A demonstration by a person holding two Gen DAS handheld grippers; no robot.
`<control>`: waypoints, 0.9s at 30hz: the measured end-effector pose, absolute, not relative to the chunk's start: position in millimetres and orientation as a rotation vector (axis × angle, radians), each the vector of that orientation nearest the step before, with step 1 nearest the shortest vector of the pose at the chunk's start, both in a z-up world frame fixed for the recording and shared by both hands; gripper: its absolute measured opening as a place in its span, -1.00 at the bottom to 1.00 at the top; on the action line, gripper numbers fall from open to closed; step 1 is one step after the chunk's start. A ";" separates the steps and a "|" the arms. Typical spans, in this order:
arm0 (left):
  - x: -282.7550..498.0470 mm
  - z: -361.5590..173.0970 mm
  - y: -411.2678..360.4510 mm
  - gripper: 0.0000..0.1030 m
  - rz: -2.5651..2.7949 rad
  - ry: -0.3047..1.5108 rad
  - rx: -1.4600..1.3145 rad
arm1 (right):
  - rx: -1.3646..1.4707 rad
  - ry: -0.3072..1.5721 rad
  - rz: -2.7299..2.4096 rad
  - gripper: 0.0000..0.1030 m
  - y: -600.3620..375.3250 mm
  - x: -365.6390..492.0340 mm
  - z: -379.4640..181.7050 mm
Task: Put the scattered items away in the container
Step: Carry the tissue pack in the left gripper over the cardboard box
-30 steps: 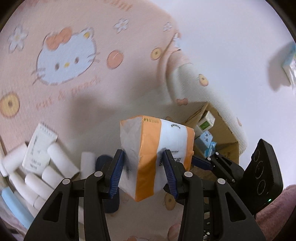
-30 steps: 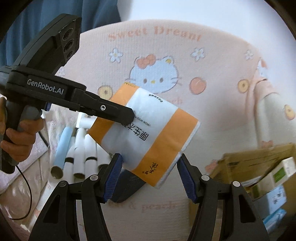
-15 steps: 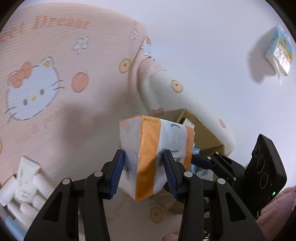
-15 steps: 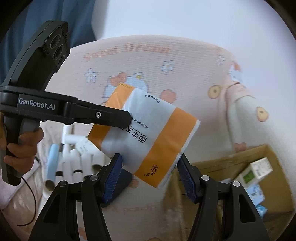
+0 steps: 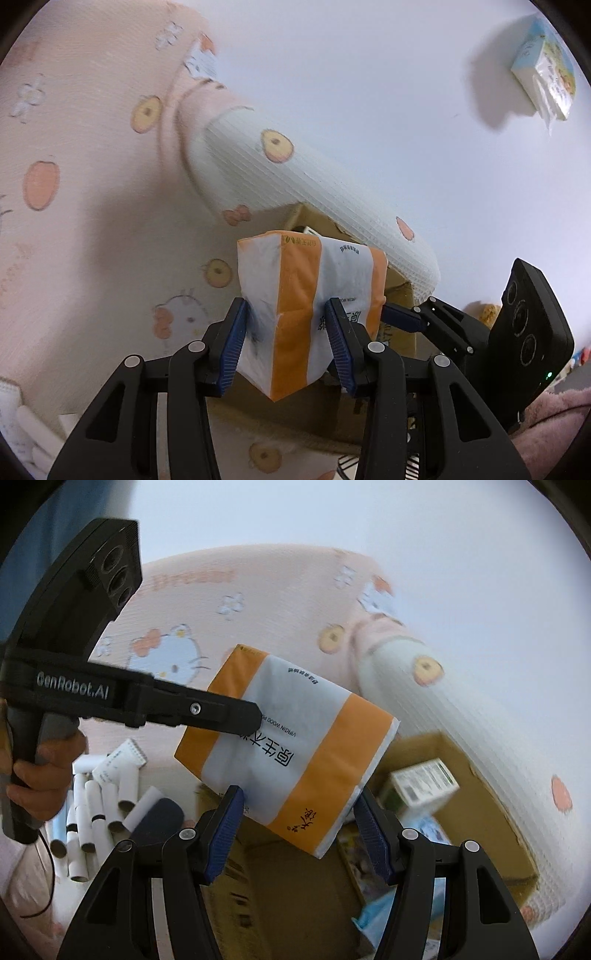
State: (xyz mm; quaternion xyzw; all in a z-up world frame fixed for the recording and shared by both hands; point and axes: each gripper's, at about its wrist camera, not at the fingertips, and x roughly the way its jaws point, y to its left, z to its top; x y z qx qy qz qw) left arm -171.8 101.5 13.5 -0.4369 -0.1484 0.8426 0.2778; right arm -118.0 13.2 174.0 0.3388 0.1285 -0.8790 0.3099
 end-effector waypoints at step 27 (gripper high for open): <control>-192.9 -29.9 201.2 -0.10 2.098 -0.416 -1.332 | 1.494 0.130 -2.124 0.16 122.9 -192.9 145.9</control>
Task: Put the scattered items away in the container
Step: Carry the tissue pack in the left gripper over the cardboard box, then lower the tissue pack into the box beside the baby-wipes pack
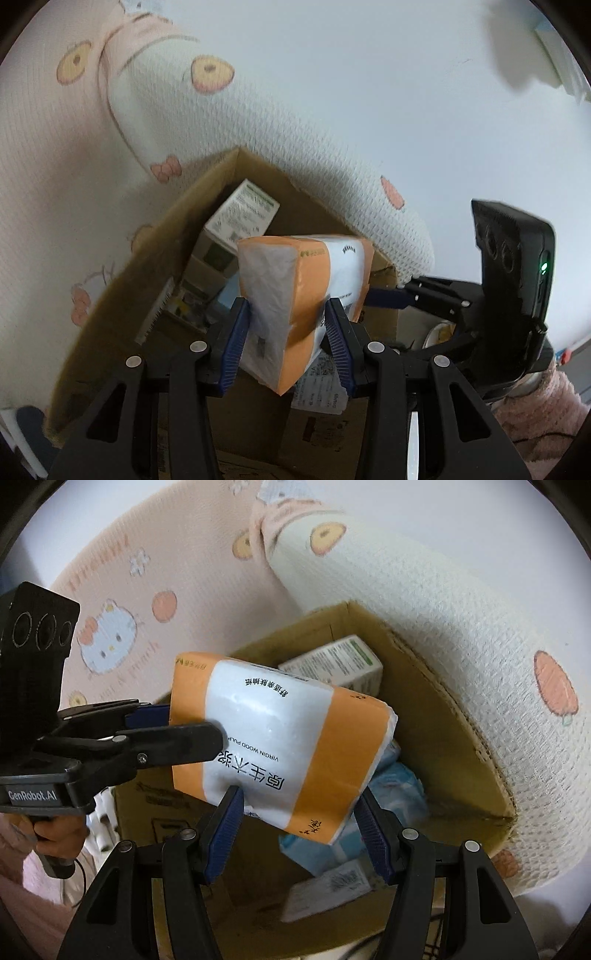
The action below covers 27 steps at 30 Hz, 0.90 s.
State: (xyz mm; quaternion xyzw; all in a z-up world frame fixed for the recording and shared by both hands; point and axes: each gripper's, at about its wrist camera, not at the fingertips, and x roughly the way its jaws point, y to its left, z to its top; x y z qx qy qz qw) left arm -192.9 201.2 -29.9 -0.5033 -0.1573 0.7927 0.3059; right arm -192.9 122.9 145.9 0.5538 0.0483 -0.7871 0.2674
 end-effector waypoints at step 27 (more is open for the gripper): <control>-201.4 -119.2 255.4 -0.04 1.816 -0.615 -1.739 | 1.800 0.636 -1.922 0.16 136.9 -214.8 91.1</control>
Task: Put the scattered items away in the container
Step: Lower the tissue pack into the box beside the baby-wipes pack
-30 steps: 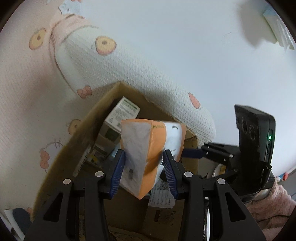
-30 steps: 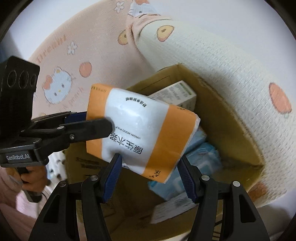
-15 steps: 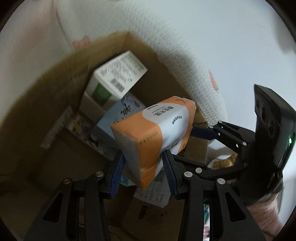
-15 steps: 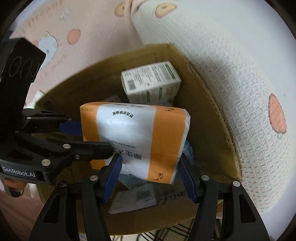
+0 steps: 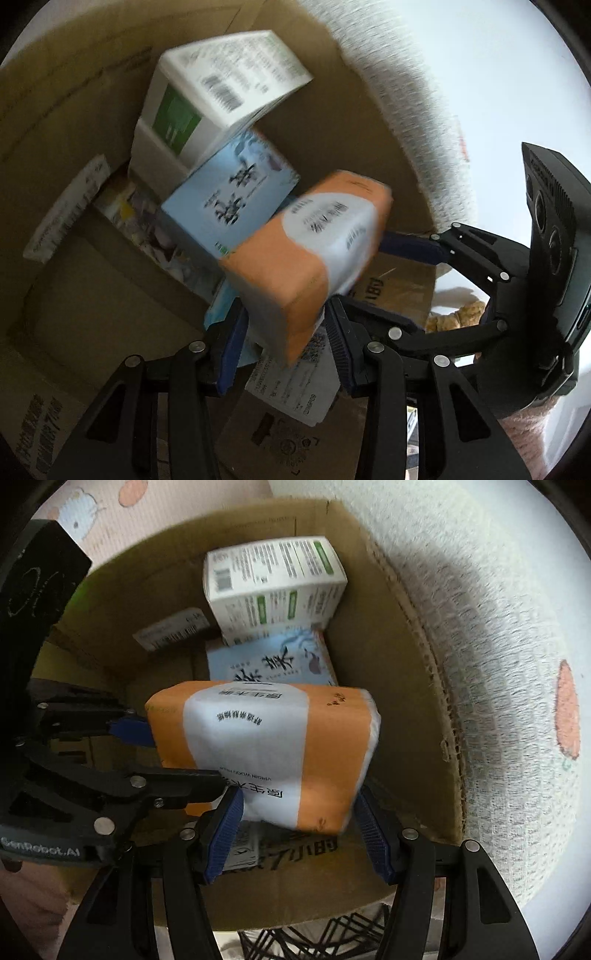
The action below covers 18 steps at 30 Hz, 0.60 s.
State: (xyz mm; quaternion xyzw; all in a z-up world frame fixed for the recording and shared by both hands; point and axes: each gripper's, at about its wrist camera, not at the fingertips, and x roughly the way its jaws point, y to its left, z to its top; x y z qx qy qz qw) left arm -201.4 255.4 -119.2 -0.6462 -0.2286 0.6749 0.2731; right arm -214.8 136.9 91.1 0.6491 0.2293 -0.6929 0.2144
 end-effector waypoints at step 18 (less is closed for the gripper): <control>-180.0 -94.0 245.1 -0.59 1.970 -0.647 -1.648 | 1.812 0.396 -2.021 -0.33 156.4 -212.8 103.7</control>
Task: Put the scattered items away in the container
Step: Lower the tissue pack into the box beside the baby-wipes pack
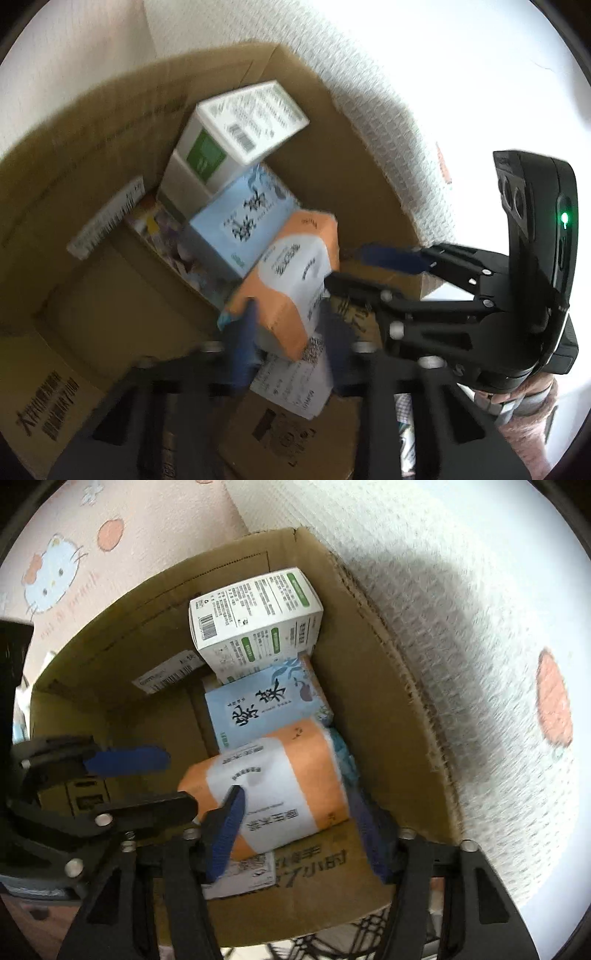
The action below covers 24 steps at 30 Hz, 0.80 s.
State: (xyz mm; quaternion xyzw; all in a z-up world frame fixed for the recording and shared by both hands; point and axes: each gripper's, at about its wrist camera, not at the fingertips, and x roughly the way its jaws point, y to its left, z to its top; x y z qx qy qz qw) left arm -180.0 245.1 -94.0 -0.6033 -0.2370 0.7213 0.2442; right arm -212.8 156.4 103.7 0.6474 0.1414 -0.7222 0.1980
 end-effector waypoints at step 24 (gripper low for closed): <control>-192.3 -150.0 236.3 -0.54 1.865 -0.886 -1.999 | 1.967 0.461 -1.887 -0.60 163.7 -213.7 42.6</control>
